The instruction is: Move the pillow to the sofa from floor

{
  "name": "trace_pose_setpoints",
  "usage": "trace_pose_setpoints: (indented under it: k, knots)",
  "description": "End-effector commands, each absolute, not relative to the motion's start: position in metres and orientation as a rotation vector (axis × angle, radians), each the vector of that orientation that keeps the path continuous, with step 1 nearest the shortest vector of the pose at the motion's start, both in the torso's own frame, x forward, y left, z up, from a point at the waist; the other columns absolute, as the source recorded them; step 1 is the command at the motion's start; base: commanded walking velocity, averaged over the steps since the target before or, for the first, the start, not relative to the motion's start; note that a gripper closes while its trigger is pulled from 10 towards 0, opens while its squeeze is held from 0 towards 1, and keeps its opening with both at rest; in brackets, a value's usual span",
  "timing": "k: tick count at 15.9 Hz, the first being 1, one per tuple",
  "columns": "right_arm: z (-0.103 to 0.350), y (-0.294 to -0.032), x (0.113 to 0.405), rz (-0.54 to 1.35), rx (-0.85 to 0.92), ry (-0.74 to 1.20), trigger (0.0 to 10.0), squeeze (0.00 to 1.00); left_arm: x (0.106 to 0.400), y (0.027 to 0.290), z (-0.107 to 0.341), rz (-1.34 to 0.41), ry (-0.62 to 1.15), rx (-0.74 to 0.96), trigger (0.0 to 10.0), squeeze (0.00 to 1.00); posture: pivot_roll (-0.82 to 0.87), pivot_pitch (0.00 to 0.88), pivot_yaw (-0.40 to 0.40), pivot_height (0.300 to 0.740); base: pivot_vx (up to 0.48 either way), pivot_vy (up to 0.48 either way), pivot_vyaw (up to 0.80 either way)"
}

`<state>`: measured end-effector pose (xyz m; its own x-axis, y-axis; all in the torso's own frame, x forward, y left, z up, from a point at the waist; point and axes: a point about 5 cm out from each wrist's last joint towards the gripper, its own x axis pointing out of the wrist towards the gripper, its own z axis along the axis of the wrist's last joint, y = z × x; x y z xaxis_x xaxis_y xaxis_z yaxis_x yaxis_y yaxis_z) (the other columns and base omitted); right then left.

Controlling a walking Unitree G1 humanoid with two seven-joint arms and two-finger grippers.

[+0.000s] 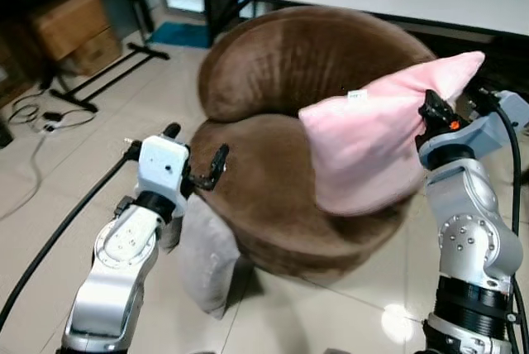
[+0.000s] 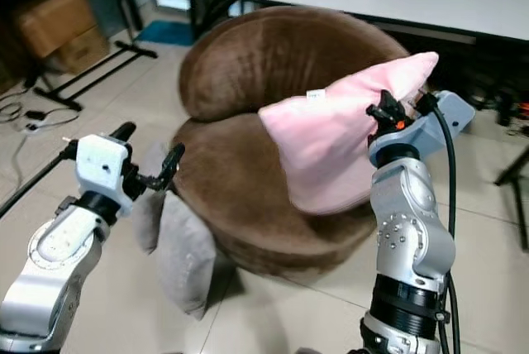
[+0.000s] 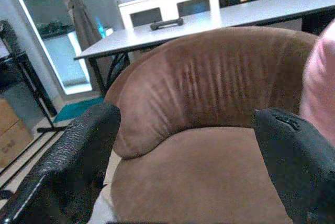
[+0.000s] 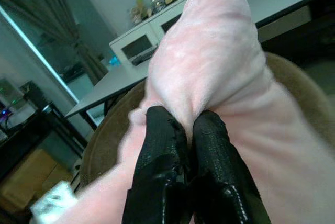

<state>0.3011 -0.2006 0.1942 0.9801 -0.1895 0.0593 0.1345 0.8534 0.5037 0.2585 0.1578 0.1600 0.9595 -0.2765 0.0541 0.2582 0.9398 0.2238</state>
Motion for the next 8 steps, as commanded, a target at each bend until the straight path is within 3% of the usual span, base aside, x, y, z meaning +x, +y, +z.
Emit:
trace_pose_setpoints:
  k: [1,8]
  knots:
    - [0.210,-0.198,0.301,-0.144,0.513,-0.177,10.0,0.00,0.262,0.166,0.160,-0.237,-0.081,0.217,10.0,0.00,0.00,0.000,0.018,0.740,0.000,0.000,0.00]
    - [0.217,-0.163,0.305,0.005,0.518,-0.153,10.0,0.00,0.268,0.176,0.158,-0.171,-0.086,0.238,10.0,0.00,-0.03,0.000,0.007,0.740,0.000,0.000,0.00]
